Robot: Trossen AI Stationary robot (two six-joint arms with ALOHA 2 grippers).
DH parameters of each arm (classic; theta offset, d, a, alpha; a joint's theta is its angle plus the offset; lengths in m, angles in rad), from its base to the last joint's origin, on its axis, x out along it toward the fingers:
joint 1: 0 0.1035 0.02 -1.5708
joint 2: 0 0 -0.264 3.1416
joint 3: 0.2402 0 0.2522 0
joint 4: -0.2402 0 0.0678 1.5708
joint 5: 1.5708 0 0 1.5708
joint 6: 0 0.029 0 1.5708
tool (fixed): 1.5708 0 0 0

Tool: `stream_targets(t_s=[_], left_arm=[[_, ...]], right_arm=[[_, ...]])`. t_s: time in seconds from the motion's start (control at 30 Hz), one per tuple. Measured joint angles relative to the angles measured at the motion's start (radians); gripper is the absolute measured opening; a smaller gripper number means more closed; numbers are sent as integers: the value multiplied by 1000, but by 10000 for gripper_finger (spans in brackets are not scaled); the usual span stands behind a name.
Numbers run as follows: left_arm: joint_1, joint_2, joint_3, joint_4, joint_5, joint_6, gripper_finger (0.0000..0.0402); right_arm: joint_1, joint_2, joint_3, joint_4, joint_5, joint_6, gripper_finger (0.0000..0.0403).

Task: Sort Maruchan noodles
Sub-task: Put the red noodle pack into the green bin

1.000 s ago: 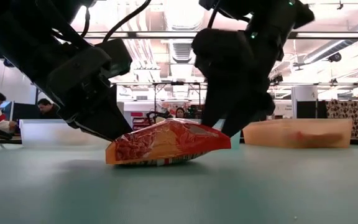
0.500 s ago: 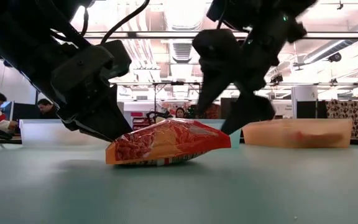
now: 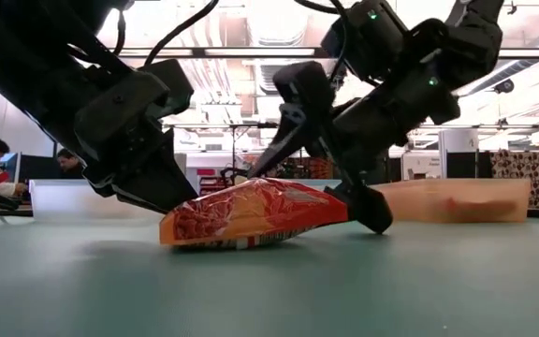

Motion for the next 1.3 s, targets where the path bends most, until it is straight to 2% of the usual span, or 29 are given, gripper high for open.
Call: stream_targets(t_s=[0.27, 0.53, 0.7, 0.9, 1.07, 1.3], left_arm=[[7, 3, -3, 15, -68, 2, 38], [25, 7, -5, 62, -103, 13, 38], [26, 7, -5, 76, -124, 12, 38], [25, -7, -5, 73, -126, 12, 38], [13, -63, -5, -16, -119, -5, 37], [-6, -139, -4, -198, -123, -68, 37]], right_arm=[[8, 37, 70, 8, -8, -42, 318], [9, 39, 78, -8, -19, -47, 287], [9, 38, 79, -34, -18, -49, 253], [10, 37, 79, -40, -16, -70, 195], [11, 37, 79, -39, -21, -100, 154], [10, 30, 79, -36, -27, -141, 119]])
